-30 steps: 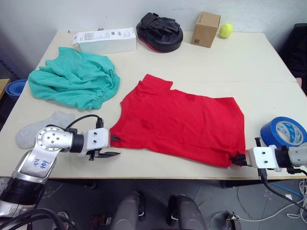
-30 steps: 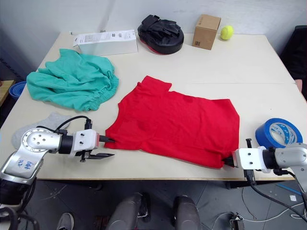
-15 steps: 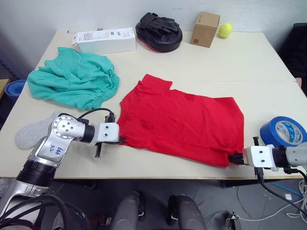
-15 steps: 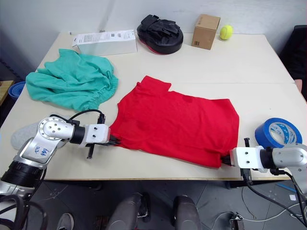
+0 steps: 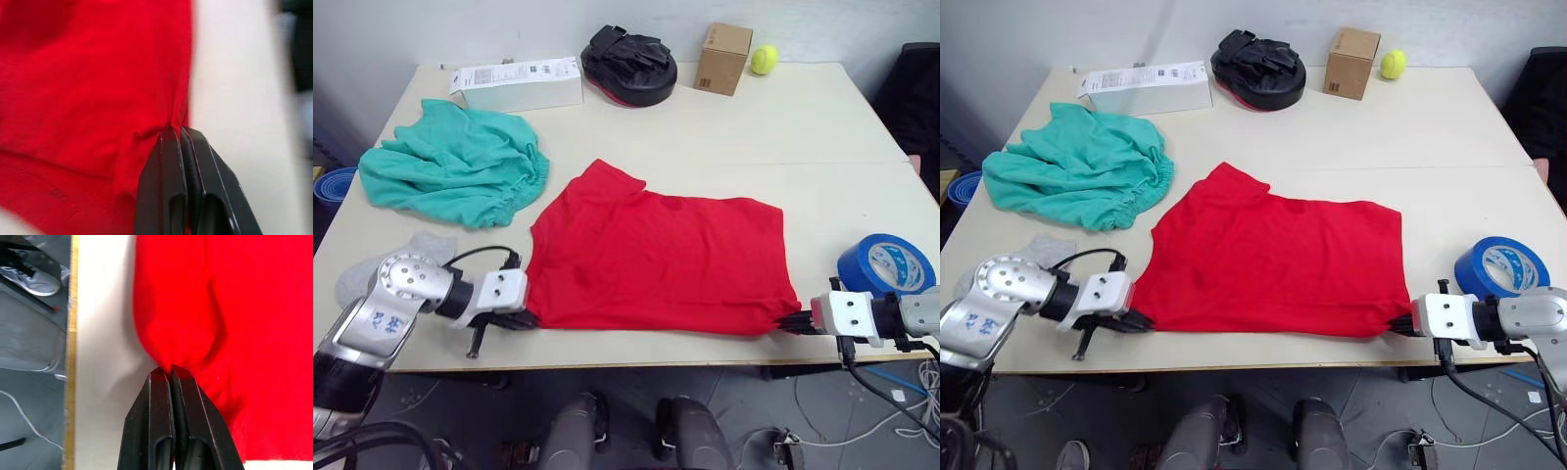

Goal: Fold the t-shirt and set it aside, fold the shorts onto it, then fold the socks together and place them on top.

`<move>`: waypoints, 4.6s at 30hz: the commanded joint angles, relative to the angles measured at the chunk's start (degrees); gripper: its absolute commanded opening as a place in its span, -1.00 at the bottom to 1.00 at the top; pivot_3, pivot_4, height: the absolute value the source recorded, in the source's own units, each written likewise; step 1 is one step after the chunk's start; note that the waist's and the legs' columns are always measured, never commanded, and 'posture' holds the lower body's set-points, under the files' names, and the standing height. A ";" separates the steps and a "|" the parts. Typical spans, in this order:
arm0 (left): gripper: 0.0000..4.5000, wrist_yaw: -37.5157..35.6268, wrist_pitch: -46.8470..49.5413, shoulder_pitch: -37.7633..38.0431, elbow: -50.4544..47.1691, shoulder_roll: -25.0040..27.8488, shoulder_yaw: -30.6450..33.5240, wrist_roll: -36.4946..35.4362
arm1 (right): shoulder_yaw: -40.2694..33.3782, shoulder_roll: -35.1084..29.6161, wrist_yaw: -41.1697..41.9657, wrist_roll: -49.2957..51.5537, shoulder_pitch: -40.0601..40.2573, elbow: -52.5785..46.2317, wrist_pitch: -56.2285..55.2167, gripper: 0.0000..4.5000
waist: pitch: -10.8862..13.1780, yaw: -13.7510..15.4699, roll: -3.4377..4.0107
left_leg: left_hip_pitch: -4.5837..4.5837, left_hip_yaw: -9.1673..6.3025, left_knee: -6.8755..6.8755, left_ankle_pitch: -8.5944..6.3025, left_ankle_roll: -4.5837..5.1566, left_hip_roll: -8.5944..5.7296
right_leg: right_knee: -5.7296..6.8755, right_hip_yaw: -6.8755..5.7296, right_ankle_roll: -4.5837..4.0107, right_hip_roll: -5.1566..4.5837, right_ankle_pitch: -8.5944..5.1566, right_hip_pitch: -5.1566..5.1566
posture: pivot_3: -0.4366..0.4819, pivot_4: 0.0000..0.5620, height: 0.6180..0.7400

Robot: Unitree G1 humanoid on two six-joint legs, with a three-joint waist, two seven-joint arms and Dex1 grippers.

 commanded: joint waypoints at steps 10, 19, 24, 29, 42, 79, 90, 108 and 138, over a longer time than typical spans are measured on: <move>-0.98 10.32 3.62 9.52 -8.17 -0.92 3.49 1.25 | -1.09 -3.64 6.10 -0.06 1.91 1.13 -2.64 -1.00 | -0.05 1.02 0.15 | 0.02 -0.01 0.01 -0.17 -0.25 -0.02 | -0.06 0.05 -0.01 -0.06 0.00 0.02 | -0.05 -0.47 1.00; -0.98 11.82 3.32 10.03 -6.24 -2.61 4.18 -0.23 | -1.61 -2.79 5.33 0.52 1.38 0.09 -0.87 -1.00 | -0.12 1.96 0.31 | 0.03 0.00 0.03 -0.17 -0.26 -0.03 | -0.18 0.07 -0.04 -0.07 -0.02 0.07 | -0.05 -0.47 1.00; -0.69 11.32 5.52 9.83 -6.53 -2.67 4.83 -2.15 | -2.84 -3.43 5.24 1.91 3.03 -1.77 2.42 -0.91 | -0.11 2.19 0.32 | 0.01 0.00 0.00 -0.17 -0.26 -0.02 | -0.27 0.07 -0.05 -0.07 -0.02 0.08 | -0.05 -0.47 1.00; -0.05 11.33 8.12 8.92 -7.22 -1.95 6.03 -4.35 | -4.71 -3.83 5.75 4.19 4.27 -4.92 7.23 -0.26 | -0.10 2.15 0.34 | 0.01 0.00 -0.01 -0.17 -0.26 -0.02 | -0.34 0.06 -0.07 -0.07 -0.03 0.10 | -0.05 -0.47 1.00; 1.00 3.95 16.39 2.72 -5.83 2.26 10.70 -14.40 | -8.80 -5.75 8.35 11.47 1.73 -10.67 20.79 0.98 | -0.06 1.90 0.29 | -0.10 0.01 -0.15 -0.19 -0.26 -0.02 | -0.53 0.05 -0.09 -0.06 -0.03 0.01 | -0.05 -0.47 1.00; -1.00 7.13 11.03 11.72 -11.63 2.64 3.12 -5.94 | -2.11 -3.13 4.03 -3.00 7.22 -6.82 2.69 -0.97 | -0.06 1.95 0.24 | 0.05 0.17 -0.57 0.09 -0.09 -0.05 | -0.53 0.09 -0.08 0.00 -0.02 -0.03 | -0.05 -0.47 1.00; -0.90 11.00 8.83 13.79 -9.57 0.35 3.94 -4.52 | -1.22 -2.57 4.13 -3.21 5.12 -4.49 0.75 -0.99 | -0.08 2.13 0.26 | 0.07 0.23 -0.56 0.05 -0.23 -0.05 | -0.56 0.16 -0.09 -0.01 -0.02 -0.01 | -0.05 -0.47 1.00; 0.99 9.10 36.17 -11.54 7.39 0.62 13.92 -24.99 | -3.36 -3.35 2.82 21.33 -16.77 -9.76 44.04 0.98 | -0.06 1.39 0.27 | -0.06 0.07 -0.54 0.09 -0.20 -0.05 | -0.54 0.12 -0.21 -0.03 0.00 -0.14 | -0.05 -0.47 1.00; 0.99 32.61 13.51 -61.41 83.23 -31.86 6.47 3.06 | 16.49 21.84 -21.48 -15.22 -64.96 50.36 48.18 0.98 | 0.21 0.43 -0.57 | -1.22 1.11 0.19 0.59 0.26 -0.23 | 1.34 0.32 0.13 0.05 0.17 -1.95 | -0.05 -0.47 1.00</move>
